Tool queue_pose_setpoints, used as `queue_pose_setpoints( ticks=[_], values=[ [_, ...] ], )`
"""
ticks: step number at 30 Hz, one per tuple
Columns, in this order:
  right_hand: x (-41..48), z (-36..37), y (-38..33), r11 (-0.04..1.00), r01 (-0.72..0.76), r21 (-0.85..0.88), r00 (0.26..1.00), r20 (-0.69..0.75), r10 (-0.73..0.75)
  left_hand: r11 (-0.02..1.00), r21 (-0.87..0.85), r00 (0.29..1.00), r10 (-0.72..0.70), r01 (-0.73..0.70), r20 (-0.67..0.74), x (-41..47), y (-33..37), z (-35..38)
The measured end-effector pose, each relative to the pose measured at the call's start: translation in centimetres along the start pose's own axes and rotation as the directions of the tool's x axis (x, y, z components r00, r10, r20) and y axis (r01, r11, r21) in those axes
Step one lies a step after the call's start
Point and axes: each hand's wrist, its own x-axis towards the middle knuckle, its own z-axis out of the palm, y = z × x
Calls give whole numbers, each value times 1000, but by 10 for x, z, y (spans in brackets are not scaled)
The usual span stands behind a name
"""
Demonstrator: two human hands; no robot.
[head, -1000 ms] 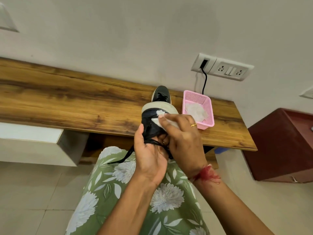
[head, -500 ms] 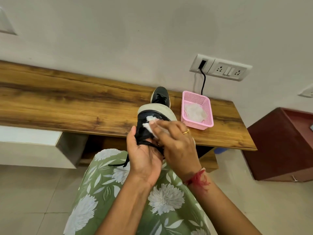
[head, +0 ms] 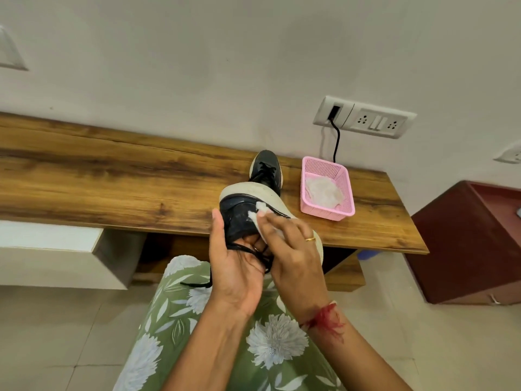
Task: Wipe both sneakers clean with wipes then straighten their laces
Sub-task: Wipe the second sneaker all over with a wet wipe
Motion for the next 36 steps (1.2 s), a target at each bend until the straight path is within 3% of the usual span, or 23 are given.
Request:
queue_pose_setpoints(
  ticks=[2, 5, 9, 13, 18, 20, 23, 29, 33, 36],
  values=[
    [5, -3, 6, 1000, 12, 0, 1000, 4, -12, 1000, 11, 1000, -15, 15, -3, 0, 0, 1],
    [17, -5, 8, 992, -121, 32, 992, -12, 122, 998, 65, 1000, -11, 11, -8, -1, -5, 5],
    [19, -7, -4, 995, 100, 1, 994, 49, -100, 996, 80, 1000, -26, 26, 0, -2, -6, 5],
    [31, -15, 12, 998, 48, -51, 999, -2, -48, 991, 132, 998, -41, 35, 43, -5, -7, 11],
    [26, -14, -2, 978, 172, -115, 985, 8, -172, 996, 91, 999, -25, 21, 40, -6, -10, 12],
    [21, -12, 9, 991, 109, -83, 993, -42, -113, 998, 64, 999, -19, 16, 40, -6, -10, 11],
    [-2, 0, 30, 993, -114, 44, 993, -39, 116, 1000, 10, 1000, -5, 5, 14, 0, -6, 3],
    [-11, 4, 31, 882, -459, 109, 886, -16, 463, 1000, -6, 999, -13, 13, -44, 6, -9, -5],
    [4, 2, -6, 907, -390, 157, 916, -32, 399, 1000, 20, 999, -15, 15, -36, 5, -13, 0],
    [1, 1, 0, 929, -362, 80, 931, -22, 364, 1000, 13, 998, 16, -15, -58, 5, -13, 0]
  ],
)
